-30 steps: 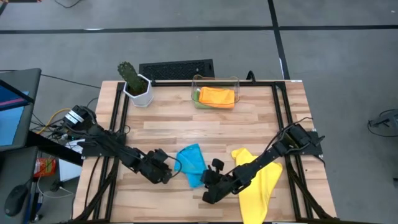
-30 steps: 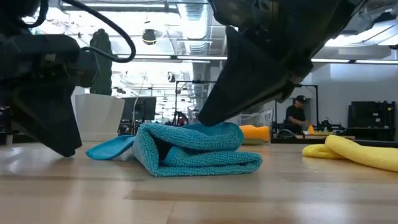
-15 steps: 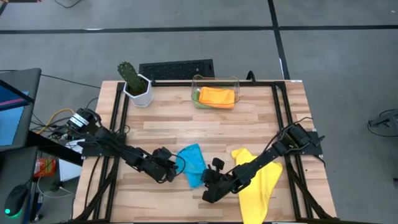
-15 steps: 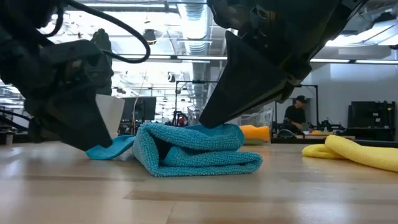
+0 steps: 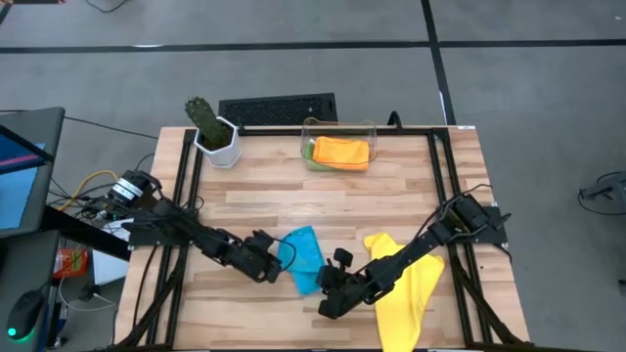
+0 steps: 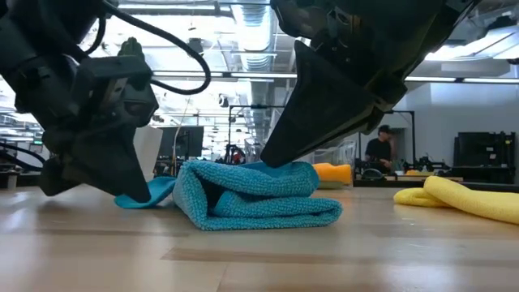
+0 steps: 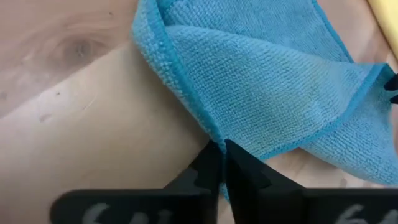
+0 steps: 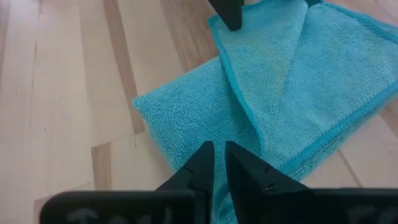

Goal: Fold microfiber towels
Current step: Fold the blue towel

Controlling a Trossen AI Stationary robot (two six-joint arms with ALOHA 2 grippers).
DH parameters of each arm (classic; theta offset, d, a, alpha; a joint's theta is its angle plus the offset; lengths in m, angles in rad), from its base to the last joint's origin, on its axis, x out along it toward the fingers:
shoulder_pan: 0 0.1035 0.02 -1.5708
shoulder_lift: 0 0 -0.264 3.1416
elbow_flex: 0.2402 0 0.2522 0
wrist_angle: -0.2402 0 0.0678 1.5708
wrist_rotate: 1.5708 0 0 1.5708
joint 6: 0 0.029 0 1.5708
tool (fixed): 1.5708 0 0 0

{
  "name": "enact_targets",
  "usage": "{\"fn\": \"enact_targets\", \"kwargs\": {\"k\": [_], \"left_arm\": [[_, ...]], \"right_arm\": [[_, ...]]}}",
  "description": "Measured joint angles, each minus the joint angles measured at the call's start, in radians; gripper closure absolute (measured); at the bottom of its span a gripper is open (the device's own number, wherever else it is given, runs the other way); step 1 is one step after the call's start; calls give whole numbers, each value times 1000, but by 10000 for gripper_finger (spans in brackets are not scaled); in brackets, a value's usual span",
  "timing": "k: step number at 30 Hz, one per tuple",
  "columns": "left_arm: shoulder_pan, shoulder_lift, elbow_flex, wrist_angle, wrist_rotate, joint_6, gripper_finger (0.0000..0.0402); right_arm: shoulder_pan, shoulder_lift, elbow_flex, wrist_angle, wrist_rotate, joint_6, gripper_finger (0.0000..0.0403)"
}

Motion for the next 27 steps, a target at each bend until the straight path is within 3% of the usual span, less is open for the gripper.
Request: {"fn": "enact_targets", "kwargs": {"k": [9,17,27], "left_arm": [[29,0,96,0,147,-2,399],[77,-57,212,-193,120,23,400],[172,-62,239,-198,96,91,400]], "right_arm": [[0,0,0,0,0,0,339],[3,0,0,-9,0,0,339],[9,0,0,-18,-3,24,339]]}}
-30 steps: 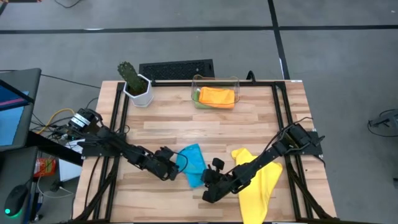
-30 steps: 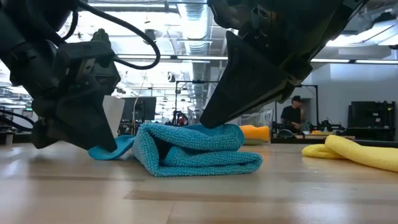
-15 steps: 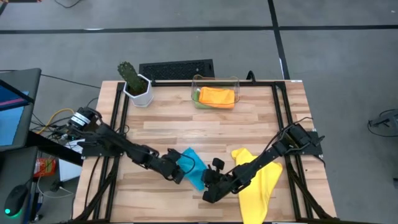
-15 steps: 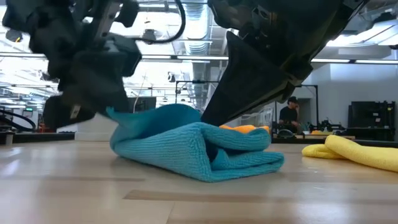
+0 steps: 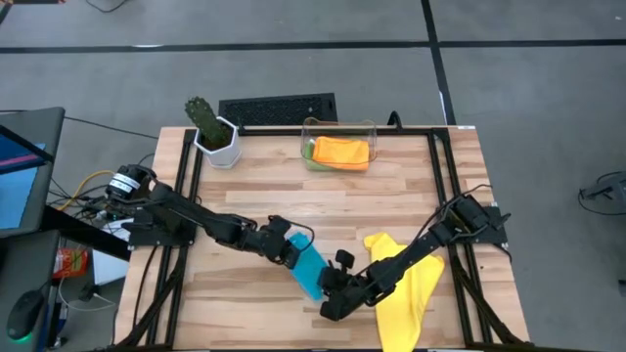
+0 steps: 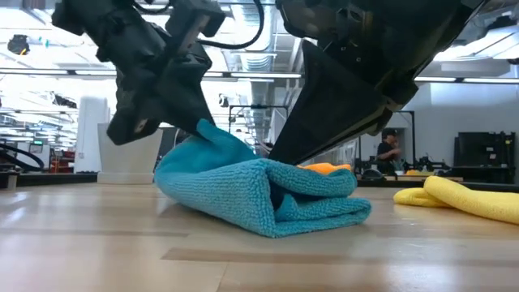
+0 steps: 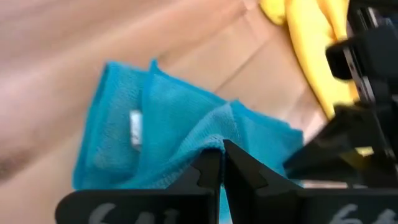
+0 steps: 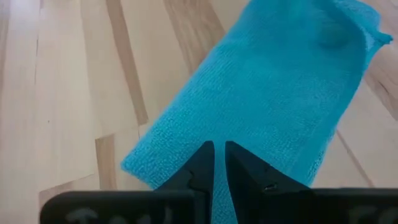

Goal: Fold microfiber towels
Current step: Fold the blue towel

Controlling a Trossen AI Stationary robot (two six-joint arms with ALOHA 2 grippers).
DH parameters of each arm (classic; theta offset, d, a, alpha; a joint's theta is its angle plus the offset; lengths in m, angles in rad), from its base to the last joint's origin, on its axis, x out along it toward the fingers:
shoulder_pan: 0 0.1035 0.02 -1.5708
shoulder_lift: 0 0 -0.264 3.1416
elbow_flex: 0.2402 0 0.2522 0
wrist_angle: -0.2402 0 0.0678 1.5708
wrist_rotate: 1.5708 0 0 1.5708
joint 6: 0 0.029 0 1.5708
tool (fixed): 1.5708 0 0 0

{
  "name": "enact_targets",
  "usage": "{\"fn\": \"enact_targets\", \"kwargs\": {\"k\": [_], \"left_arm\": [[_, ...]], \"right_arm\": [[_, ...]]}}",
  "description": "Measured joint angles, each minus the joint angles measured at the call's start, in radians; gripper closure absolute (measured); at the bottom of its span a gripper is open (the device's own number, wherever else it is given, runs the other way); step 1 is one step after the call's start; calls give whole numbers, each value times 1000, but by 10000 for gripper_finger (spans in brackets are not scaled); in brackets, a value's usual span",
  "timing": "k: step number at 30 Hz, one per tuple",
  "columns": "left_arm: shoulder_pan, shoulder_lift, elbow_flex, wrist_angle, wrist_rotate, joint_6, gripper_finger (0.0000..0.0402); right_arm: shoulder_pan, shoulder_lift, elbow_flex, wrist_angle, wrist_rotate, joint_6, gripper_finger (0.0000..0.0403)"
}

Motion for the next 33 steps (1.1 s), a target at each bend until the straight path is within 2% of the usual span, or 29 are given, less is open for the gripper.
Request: {"fn": "enact_targets", "kwargs": {"k": [5,9,13,20,24,29,33], "left_arm": [[22,0,1,-24,-20,-9,397],[34,0,1,-26,-21,3,368],[47,-4,1,-25,2,11,309],[66,-29,2,-41,65,42,184],[89,-66,2,-47,107,44,137],[105,-158,2,-63,132,97,126],[61,-221,2,-45,121,199,138]], "right_arm": [[7,0,0,-1,0,2,339],[9,2,0,-5,0,10,339],[11,6,0,-9,-2,12,339],[11,6,0,-9,-1,12,339],[11,7,0,-13,-2,23,339],[14,2,0,4,11,27,339],[31,-17,3,93,108,13,339]]}}
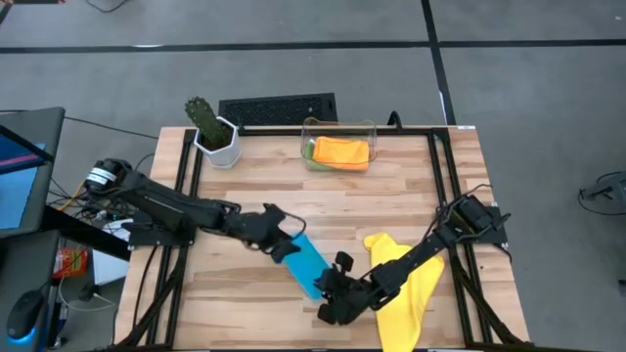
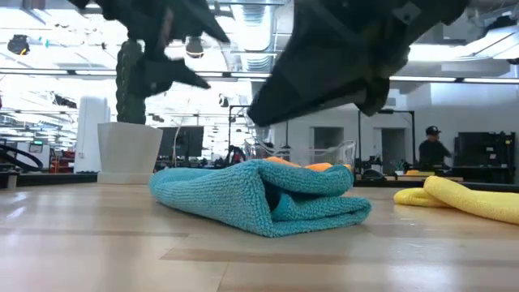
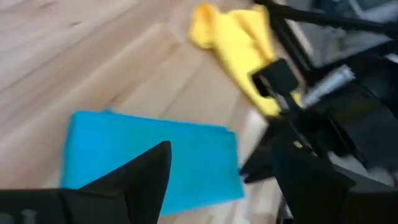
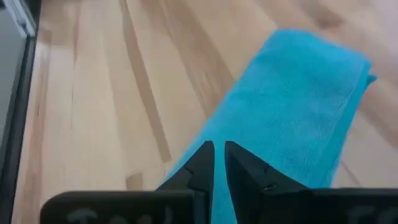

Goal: Fold microfiber towels
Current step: Fold the blue towel

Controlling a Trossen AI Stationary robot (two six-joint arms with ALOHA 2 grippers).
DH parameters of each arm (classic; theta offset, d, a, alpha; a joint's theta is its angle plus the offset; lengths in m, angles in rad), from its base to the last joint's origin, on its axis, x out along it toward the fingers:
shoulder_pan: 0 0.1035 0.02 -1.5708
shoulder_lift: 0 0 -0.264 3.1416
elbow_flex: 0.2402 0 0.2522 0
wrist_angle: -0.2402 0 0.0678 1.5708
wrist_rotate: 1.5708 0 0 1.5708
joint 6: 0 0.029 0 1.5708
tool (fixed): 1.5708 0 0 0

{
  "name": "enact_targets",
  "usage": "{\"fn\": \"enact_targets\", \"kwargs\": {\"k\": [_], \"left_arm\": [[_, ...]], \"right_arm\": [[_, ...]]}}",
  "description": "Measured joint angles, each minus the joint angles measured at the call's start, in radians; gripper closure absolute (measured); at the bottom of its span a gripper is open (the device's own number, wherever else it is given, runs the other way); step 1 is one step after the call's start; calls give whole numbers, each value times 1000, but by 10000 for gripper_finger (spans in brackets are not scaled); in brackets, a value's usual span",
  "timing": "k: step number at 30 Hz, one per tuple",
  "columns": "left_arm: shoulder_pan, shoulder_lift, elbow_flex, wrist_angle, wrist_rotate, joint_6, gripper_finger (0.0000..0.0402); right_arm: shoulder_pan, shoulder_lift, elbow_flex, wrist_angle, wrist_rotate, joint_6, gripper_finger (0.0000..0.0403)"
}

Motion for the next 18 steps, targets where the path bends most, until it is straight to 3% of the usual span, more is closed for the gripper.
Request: {"fn": "enact_targets", "kwargs": {"k": [6,12,18], "left_arm": [[-64,91,0,114,-62,113,176],[-52,293,-1,258,-17,157,221],[-27,408,-1,267,10,183,251]], "right_arm": [[16,49,-4,11,68,105,339],[70,128,-3,2,74,282,342],[99,137,-2,-45,65,350,354]]}}
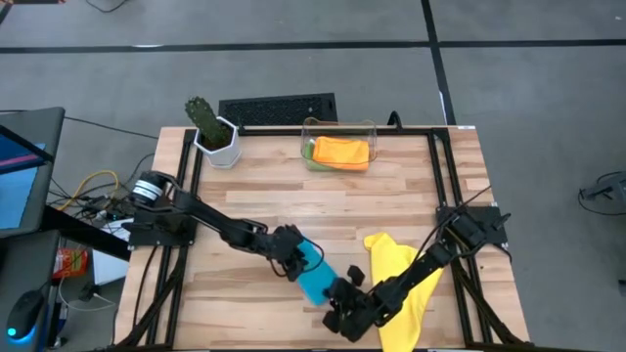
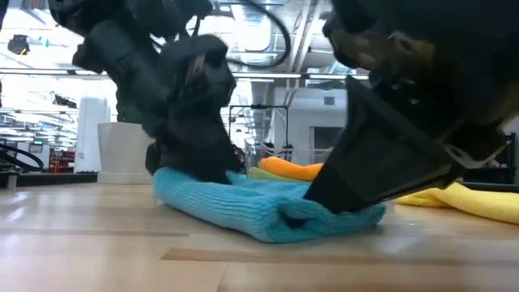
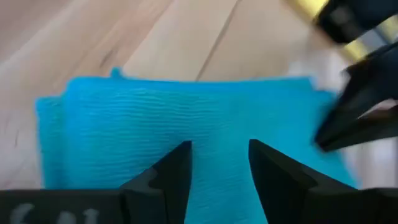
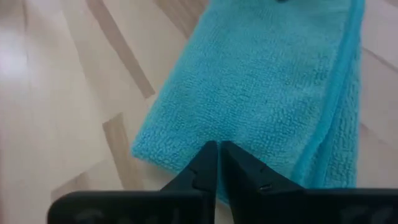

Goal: Fold microfiber towels
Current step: Fold the blue towel

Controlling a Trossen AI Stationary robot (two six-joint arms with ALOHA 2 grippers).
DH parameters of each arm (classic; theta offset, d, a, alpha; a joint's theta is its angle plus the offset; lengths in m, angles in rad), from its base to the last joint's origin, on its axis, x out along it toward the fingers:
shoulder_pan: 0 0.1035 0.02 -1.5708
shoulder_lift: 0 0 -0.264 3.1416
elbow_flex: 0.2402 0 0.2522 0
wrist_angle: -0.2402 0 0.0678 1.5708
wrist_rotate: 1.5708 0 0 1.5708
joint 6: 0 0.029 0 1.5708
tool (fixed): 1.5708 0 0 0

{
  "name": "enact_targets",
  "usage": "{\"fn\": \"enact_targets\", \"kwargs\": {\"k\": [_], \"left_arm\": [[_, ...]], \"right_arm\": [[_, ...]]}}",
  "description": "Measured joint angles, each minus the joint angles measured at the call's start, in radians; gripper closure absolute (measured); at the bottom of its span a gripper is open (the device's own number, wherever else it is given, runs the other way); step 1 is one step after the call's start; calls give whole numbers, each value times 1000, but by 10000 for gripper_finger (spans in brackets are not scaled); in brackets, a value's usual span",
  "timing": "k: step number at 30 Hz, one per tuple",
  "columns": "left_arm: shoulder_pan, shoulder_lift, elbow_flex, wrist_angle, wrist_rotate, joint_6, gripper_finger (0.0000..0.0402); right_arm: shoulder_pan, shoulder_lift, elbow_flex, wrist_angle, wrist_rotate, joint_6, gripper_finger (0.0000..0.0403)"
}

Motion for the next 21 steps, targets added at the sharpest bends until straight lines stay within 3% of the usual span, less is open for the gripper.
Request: {"fn": "enact_targets", "kwargs": {"k": [4,9,14,21], "left_arm": [[12,39,0,22,19,0,263],[15,41,0,22,18,9,269],[23,41,0,15,18,14,270],[45,41,1,9,22,18,270]], "right_arm": [[16,-30,-2,19,52,-35,366],[32,-71,3,102,209,-113,385],[18,-20,-1,-41,239,98,387],[39,62,3,-59,191,270,373]]}}
